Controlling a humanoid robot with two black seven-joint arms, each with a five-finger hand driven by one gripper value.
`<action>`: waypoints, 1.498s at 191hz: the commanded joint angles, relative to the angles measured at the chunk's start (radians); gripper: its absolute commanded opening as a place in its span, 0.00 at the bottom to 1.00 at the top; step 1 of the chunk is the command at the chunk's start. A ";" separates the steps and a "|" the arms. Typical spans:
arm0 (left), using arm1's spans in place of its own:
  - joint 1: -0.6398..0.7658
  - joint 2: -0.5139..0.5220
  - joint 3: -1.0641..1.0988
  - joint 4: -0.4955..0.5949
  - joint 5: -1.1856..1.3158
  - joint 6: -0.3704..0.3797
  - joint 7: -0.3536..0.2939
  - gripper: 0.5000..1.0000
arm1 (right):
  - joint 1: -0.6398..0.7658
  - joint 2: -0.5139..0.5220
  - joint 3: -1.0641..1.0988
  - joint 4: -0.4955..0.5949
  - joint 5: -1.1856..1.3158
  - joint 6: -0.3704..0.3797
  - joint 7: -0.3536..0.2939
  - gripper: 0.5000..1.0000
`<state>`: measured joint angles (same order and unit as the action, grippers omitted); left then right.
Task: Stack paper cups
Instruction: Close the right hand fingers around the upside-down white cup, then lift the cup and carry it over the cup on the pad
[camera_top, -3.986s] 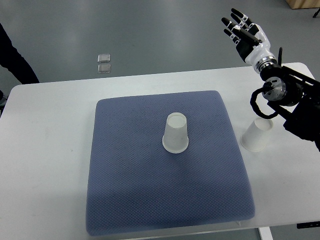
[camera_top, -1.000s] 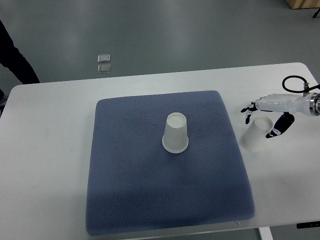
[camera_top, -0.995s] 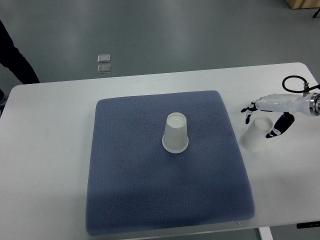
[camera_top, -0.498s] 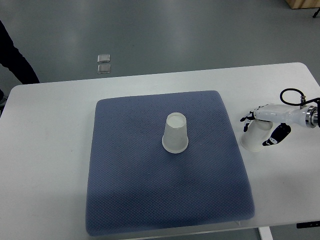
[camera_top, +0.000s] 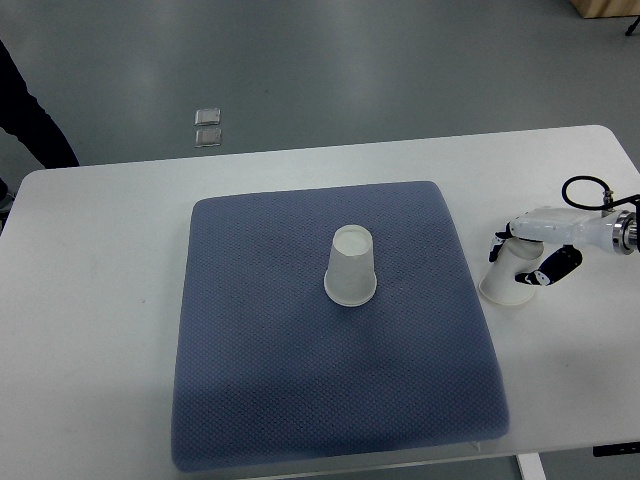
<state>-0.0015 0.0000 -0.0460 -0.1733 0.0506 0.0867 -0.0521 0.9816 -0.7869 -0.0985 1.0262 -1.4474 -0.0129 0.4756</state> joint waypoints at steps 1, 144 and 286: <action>0.000 0.000 0.000 0.000 0.000 -0.001 0.000 1.00 | 0.008 0.000 0.008 0.000 0.005 0.001 0.000 0.18; 0.000 0.000 0.000 0.000 0.000 -0.001 0.001 1.00 | 0.422 -0.006 0.014 0.121 0.035 0.211 0.015 0.18; 0.000 0.000 0.000 0.000 0.000 0.001 0.000 1.00 | 0.477 0.212 0.013 0.181 0.217 0.260 0.032 0.19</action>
<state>-0.0015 0.0000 -0.0460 -0.1733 0.0506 0.0867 -0.0521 1.4755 -0.5998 -0.0854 1.2358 -1.2048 0.2546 0.5081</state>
